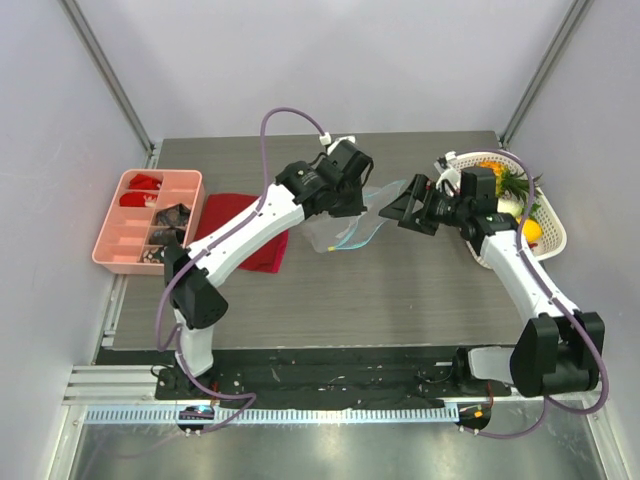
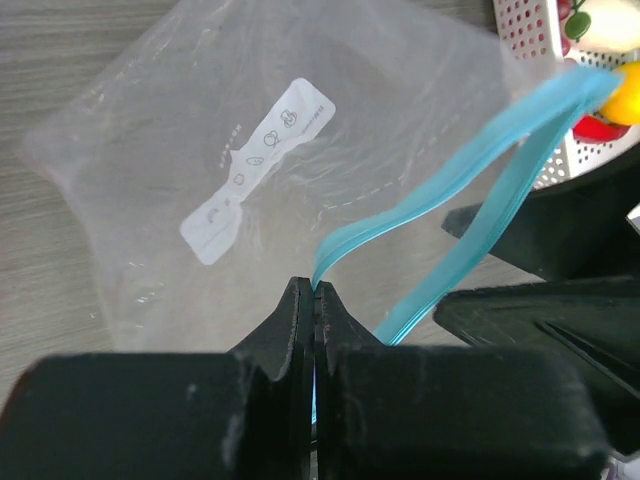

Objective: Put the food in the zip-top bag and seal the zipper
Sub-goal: Open the zipper of the food storage bag at the center of the board, then pick up the fake fruit from the bin.

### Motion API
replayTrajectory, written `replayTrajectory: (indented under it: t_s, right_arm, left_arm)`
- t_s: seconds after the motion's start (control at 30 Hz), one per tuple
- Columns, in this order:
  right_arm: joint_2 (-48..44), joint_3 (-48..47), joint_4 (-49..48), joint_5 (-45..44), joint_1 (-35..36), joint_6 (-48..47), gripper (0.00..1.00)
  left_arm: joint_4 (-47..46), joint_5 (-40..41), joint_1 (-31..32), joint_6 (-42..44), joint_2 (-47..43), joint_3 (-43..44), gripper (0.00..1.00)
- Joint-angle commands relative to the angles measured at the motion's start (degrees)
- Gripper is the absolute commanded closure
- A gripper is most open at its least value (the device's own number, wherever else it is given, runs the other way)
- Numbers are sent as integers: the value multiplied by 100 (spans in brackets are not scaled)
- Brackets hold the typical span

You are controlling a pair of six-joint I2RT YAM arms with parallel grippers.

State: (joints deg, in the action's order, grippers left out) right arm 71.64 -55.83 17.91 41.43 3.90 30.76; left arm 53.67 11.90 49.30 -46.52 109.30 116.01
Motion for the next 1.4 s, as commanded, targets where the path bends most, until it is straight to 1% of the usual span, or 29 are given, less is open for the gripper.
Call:
replayTrajectory:
  t_s: [0.0, 0.07, 0.17, 0.2, 0.27, 0.3, 0.37, 0.4, 0.43, 0.47, 0.5, 0.53, 0.57, 0.6, 0.63, 0.67, 0.7, 0.8, 0.87, 0.9, 0.93, 1.03, 1.1, 1.13, 1.17, 1.2, 1.23, 1.33, 1.37]
  right_arm:
    - [227, -296, -718, -144, 268, 334, 9]
    - [333, -323, -693, -302, 488, 264, 9]
    - [474, -253, -597, -539, 681, 167, 18]
    - [526, -244, -448, -592, 691, 115, 26]
    - [684, -331, -158, -881, 691, -157, 36]
    - [746, -401, 157, -952, 691, -306, 51]
    - [947, -761, 501, -918, 691, -797, 69]
    - [1027, -936, 929, -822, 682, -1000, 81]
    - [1150, -1356, 1194, -725, 691, -1228, 88]
    - [1386, -1595, 1493, -567, 682, -1770, 94]
    - [1536, -1832, 2157, -505, 682, -2063, 99]
    - [1677, -2331, 2564, -435, 682, -2501, 99]
    - [1800, -2536, 2951, -399, 682, -2888, 99]
    - [2001, -2660, 3547, -329, 673, -3666, 99]
    - [2073, -2878, 3822, -355, 691, -4022, 99]
    - [2117, -2889, 3956, -398, 682, -4252, 99]
    - [2205, -2915, 4157, -564, 682, -4741, 99]
    - [2511, -3038, 4439, -819, 682, -5534, 99]
    - [2662, -3118, 4423, -987, 691, -5686, 99]
    - [2758, -3161, 4353, -1040, 682, -5730, 99]
    - [2881, -3249, 4318, -1093, 682, -5809, 99]
    - [3049, -3486, 4107, -1190, 708, -5801, 96]
    - [3093, -3696, 4062, -1155, 726, -5766, 89]
    - [3119, -3759, 4054, -1102, 726, -5714, 85]
    - [3137, -3829, 4054, -1067, 735, -5678, 69]
    - [3128, -3978, 4062, -1049, 735, -5643, 60]
    - [3120, -4040, 4088, -980, 744, -5582, 41]
    - [2953, -4190, 4106, -926, 717, -5362, 22]
    - [2831, -4207, 4089, -900, 682, -5240, 20]
  left_arm:
    - [-181, -12, 18, -164, -13, -43, 100]
    - [-225, -39, 18, -155, -31, -60, 100]
    - [-296, -13, 10, -68, -101, -139, 100]
    - [-322, -65, 1, -59, -223, -192, 100]
    - [-392, -170, -17, -6, -391, -429, 100]
    - [-418, -284, -25, 55, -583, -499, 100]
    - [-672, -949, -17, 300, -768, -667, 100]
    - [-700, -1162, -17, 693, -848, -684, 100]
    - [-622, -1155, 53, 828, -996, -650, 100]
    - [-456, -1320, 71, 1038, -1059, -623, 100]
    - [-289, -1339, 89, 1423, -1103, -588, 100]
    - [-122, -1305, 106, 1627, -1190, -518, 100]
    - [211, -1052, 98, 1768, -1217, -500, 100]
    - [318, -849, 98, 1909, -1279, -517, 100]
    - [372, -656, 106, 2249, -1357, -648, 100]
    - [398, -280, 80, 2366, -1506, -763, 100]
    - [407, -180, 45, 2489, -1577, -885, 100]
    - [521, 92, -209, 2604, -1596, -1115, 100]
    - [557, 85, -463, 2429, -1491, -1220, 100]
    - [479, -212, -717, 2376, -1455, -1290, 100]
    - [452, -310, -842, 2324, -1429, -1448, 100]
    - [85, -837, -1036, 2121, -1420, -1921, 100]
    - [-206, -1153, -1028, 1946, -1490, -2256, 100]
    - [-547, -1390, -1027, 1893, -1499, -2336, 100]
    - [-690, -1444, -1036, 1727, -1499, -2398, 100]
    - [-856, -1445, -1028, 1673, -1455, -2459, 100]
    - [-1006, -1454, -1027, 1603, -1403, -2434, 100]
    - [-1051, -1436, -1036, 1436, -1087, -2136, 100]
    - [-1008, -1428, -1028, 1392, -1008, -2065, 100]
